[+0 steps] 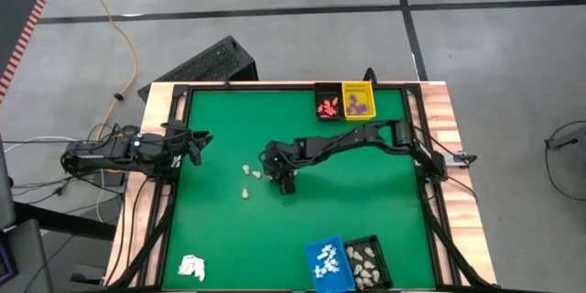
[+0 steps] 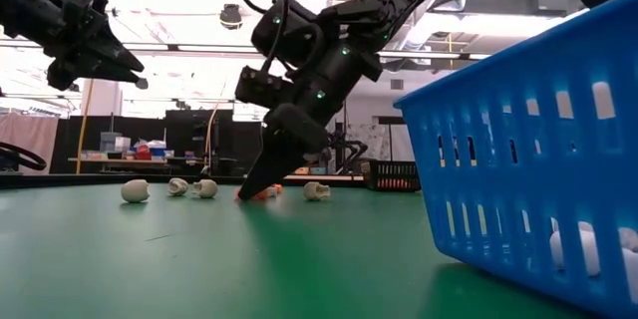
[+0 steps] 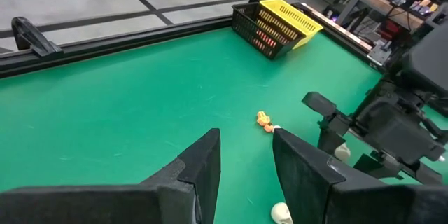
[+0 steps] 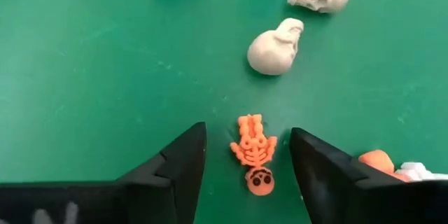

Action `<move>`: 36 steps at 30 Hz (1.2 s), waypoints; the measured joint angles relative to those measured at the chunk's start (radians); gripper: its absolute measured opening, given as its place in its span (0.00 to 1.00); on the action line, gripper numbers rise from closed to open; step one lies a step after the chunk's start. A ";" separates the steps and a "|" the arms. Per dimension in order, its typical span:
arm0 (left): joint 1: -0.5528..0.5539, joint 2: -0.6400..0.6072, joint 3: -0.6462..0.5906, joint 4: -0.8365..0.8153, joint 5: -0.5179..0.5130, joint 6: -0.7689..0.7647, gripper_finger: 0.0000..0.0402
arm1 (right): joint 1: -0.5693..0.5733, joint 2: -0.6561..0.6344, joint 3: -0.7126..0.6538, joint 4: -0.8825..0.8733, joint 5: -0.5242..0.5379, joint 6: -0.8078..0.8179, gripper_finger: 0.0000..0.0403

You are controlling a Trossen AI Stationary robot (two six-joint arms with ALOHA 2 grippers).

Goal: Sort Halloween decoration
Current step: Put the orange skeleton toy into the top black basket

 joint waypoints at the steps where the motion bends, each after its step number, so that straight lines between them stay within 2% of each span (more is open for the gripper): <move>1: 0.000 0.000 0.000 0.000 0.000 0.000 0.30 | -0.001 0.000 -0.003 -0.006 0.000 0.006 0.54; 5: 0.000 0.000 0.000 0.000 0.000 0.000 0.30 | -0.001 -0.004 -0.011 -0.023 0.035 0.037 0.46; 12: 0.000 0.000 0.000 0.000 0.000 0.000 0.30 | 0.000 -0.004 -0.012 -0.032 0.050 0.044 0.11; 14: 0.000 0.000 0.000 0.000 0.000 -0.004 0.30 | 0.000 -0.004 -0.012 -0.030 0.051 0.044 0.04; 18: 0.000 0.000 0.000 0.000 0.000 -0.007 0.30 | 0.002 -0.004 -0.004 -0.009 0.050 0.086 0.04; 23: 0.000 0.000 0.000 0.000 0.000 -0.007 0.30 | 0.007 -0.017 0.037 -0.032 0.051 0.064 0.03; 30: 0.000 0.000 0.000 -0.002 0.001 -0.007 0.30 | -0.058 -0.137 0.062 -0.099 0.051 0.052 0.02; 32: 0.000 0.000 0.000 -0.004 0.001 -0.007 0.30 | -0.086 -0.177 0.061 -0.140 0.088 0.051 0.02; 36: 0.000 0.000 0.000 -0.004 0.001 -0.008 0.30 | -0.158 -0.283 0.063 -0.257 0.242 0.068 0.02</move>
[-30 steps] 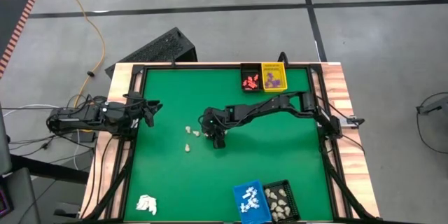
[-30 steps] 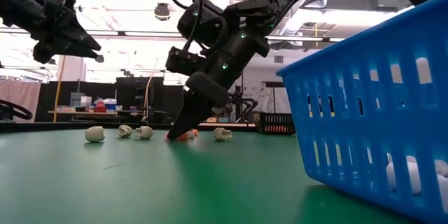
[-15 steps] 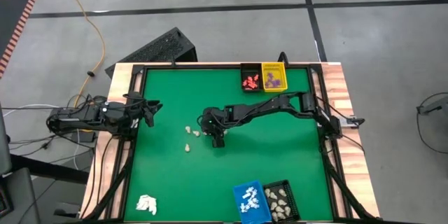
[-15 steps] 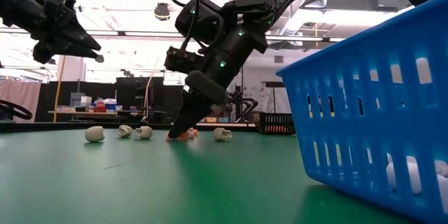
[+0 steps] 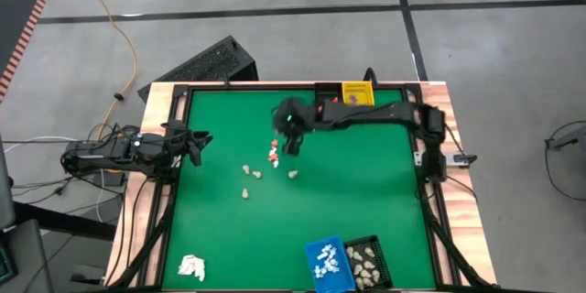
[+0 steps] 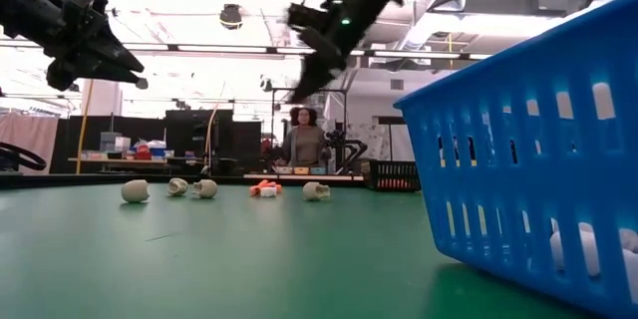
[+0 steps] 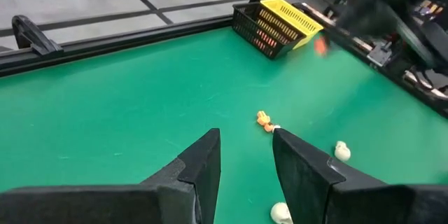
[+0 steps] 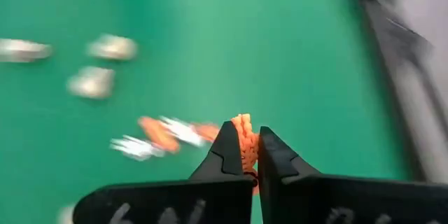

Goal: Sort Halloween decoration
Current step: Put the orange skeleton toy into the top black basket

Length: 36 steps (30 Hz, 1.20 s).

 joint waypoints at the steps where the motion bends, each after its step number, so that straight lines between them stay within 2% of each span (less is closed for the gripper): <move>1: 0.000 0.000 0.000 0.000 0.000 0.000 0.30 | -0.022 -0.020 0.000 -0.037 0.045 0.015 0.02; 5: 0.000 0.000 0.000 -0.001 0.000 0.000 0.30 | -0.115 -0.088 -0.002 -0.162 0.173 0.073 0.02; 8: 0.000 0.000 0.000 -0.001 -0.001 0.000 0.30 | -0.191 -0.130 0.000 -0.233 0.200 0.110 0.02; 14: 0.000 0.000 0.000 -0.001 0.000 -0.004 0.30 | -0.325 -0.125 -0.007 -0.313 0.174 0.174 0.02; 20: 0.000 0.000 0.000 -0.001 0.000 -0.004 0.30 | -0.396 -0.125 -0.108 -0.236 0.070 0.200 0.02; 25: 0.000 0.000 0.000 -0.001 0.000 -0.004 0.30 | -0.415 -0.126 -0.212 -0.174 0.062 0.214 0.03; 30: 0.000 0.000 0.000 -0.001 0.000 -0.004 0.30 | -0.414 -0.126 -0.277 -0.103 0.052 0.221 0.10; 36: 0.000 0.000 0.000 -0.001 0.000 -0.015 0.30 | -0.413 -0.126 -0.295 -0.054 0.012 0.224 0.26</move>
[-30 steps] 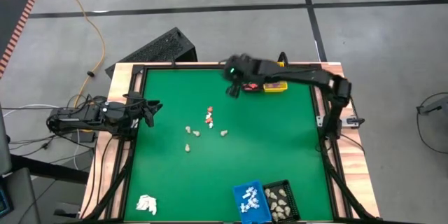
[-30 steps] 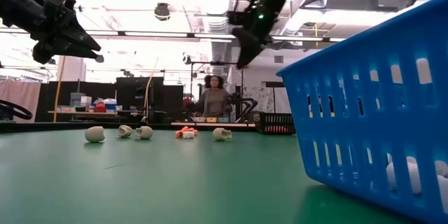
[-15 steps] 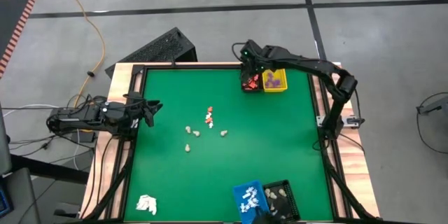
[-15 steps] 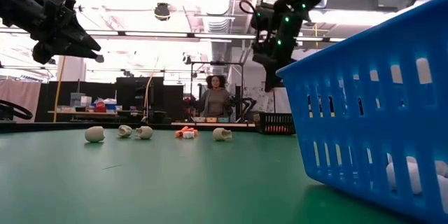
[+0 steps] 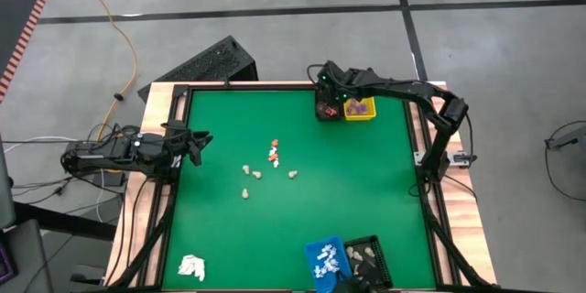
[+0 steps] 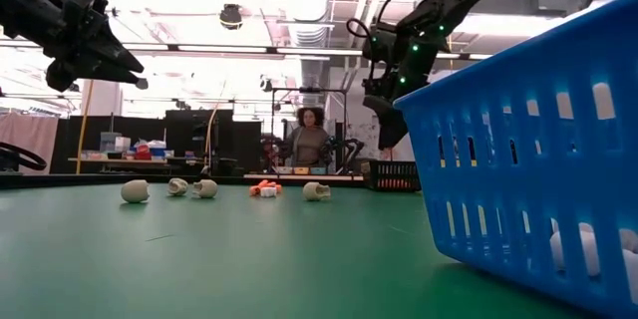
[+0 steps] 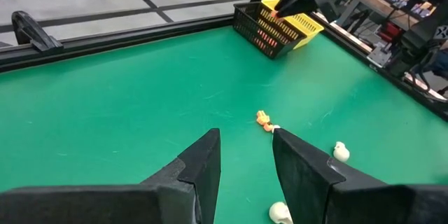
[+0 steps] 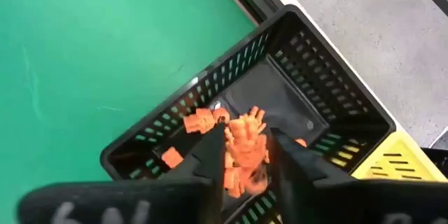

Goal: Sort Halloween decoration
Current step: Put the orange skeleton toy into the top black basket, then put the white skull toy into the bottom black basket

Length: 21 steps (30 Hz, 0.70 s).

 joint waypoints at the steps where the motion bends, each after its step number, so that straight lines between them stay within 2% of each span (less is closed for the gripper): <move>1: 0.000 0.000 0.000 0.000 0.000 0.000 0.30 | 0.000 0.000 0.000 0.004 0.000 0.002 0.29; 8: 0.000 0.000 0.000 0.000 0.000 -0.009 0.30 | 0.002 -0.002 0.024 0.007 -0.018 0.000 0.42; 14: 0.000 0.000 0.000 0.000 0.000 -0.003 0.30 | 0.066 -0.004 0.088 0.047 -0.238 -0.151 0.43; 18: 0.000 0.000 0.000 0.000 0.000 -0.001 0.30 | 0.144 -0.004 0.093 0.086 -0.264 -0.149 0.42; 21: 0.000 0.000 0.000 0.000 0.000 -0.001 0.30 | 0.212 -0.004 0.093 0.039 -0.263 -0.199 0.42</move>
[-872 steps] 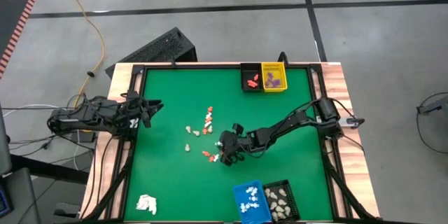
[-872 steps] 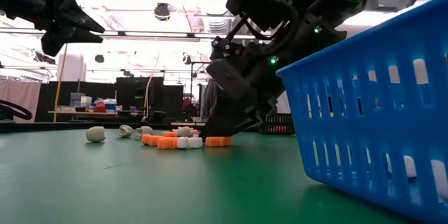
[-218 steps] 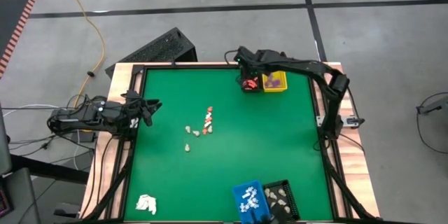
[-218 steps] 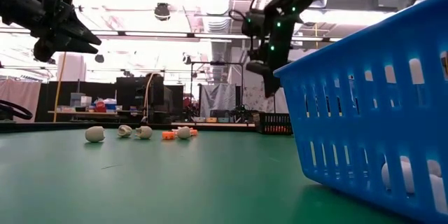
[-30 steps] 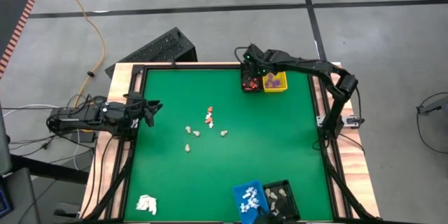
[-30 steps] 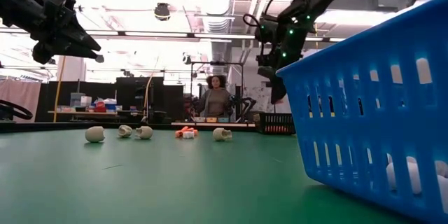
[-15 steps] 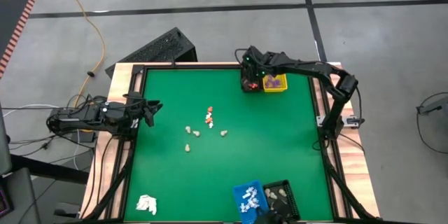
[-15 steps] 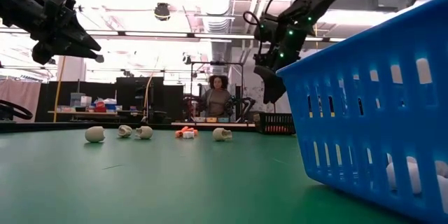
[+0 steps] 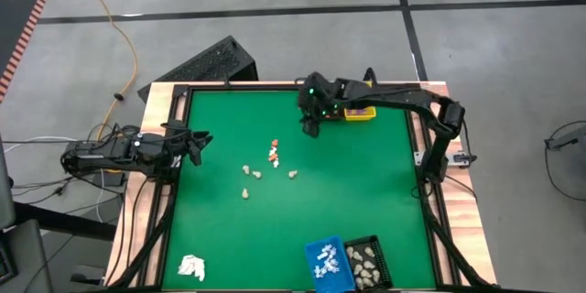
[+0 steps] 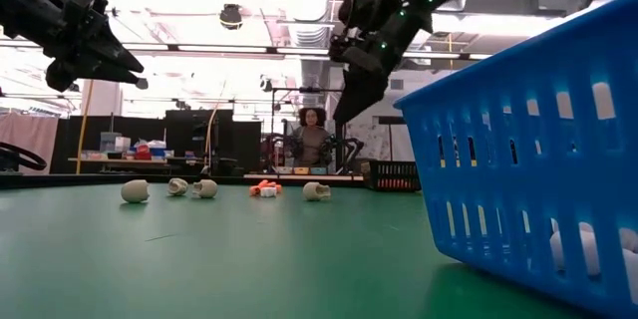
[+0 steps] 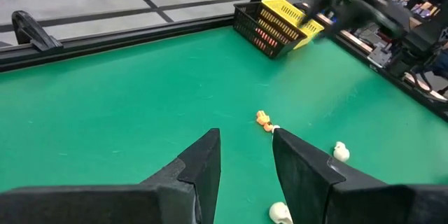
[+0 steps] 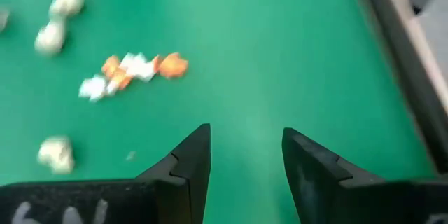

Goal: Sort Halloween decoration
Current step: Put the white skull toy into the bottom black basket

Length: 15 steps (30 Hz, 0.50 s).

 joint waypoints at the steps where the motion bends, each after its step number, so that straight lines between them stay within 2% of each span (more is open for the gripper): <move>1: 0.000 0.000 0.000 0.000 0.000 0.000 0.30 | 0.026 0.000 0.000 -0.022 0.002 -0.019 0.42; 5: 0.000 0.000 0.000 -0.001 0.000 0.001 0.30 | 0.141 0.000 -0.003 -0.078 0.000 -0.069 0.42; 10: 0.000 0.000 0.000 -0.001 0.000 0.001 0.30 | 0.265 0.013 -0.045 -0.016 0.002 -0.097 0.42; 15: 0.000 0.000 0.000 -0.001 0.000 0.000 0.30 | 0.337 0.080 -0.045 0.065 0.003 -0.114 0.42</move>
